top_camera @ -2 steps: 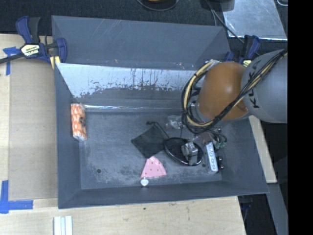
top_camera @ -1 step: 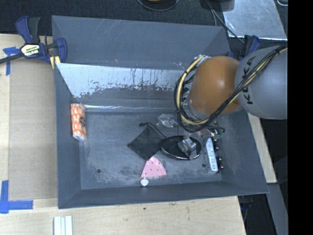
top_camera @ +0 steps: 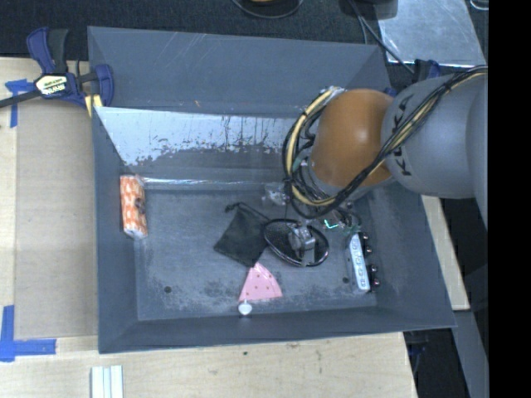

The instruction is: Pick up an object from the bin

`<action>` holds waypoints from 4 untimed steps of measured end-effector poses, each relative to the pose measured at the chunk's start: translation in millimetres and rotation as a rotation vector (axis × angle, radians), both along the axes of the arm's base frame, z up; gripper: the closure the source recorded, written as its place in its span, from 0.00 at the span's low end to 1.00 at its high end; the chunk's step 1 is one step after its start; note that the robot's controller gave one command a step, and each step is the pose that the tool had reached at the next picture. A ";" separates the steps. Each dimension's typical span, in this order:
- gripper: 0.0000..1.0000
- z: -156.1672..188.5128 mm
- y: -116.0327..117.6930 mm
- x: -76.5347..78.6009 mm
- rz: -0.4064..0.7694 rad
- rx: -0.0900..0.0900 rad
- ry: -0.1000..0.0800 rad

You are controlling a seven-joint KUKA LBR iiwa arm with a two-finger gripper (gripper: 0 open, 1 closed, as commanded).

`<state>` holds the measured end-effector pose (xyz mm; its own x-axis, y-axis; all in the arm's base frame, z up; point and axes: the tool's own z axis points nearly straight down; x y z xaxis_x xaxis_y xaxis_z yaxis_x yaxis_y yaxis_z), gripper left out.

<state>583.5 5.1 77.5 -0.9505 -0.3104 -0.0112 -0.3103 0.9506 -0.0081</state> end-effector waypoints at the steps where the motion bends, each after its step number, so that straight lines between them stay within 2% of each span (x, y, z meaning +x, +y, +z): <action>1: 0.00 -1.6 7.3 4.5 -0.041 0.003 -0.003; 2: 1.00 -1.4 7.5 4.5 -0.040 0.004 -0.002; 3: 1.00 -1.4 7.7 4.6 -0.040 0.004 -0.003; 4: 0.00 104.4 -7.1 24.6 -0.074 0.004 -0.008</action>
Offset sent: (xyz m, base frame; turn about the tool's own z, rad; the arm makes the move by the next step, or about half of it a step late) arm 0.0000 0.0000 0.0000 0.0000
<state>608.0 -2.0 181.9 -0.9708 -0.2390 -0.0199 -0.2389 0.9710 -0.0065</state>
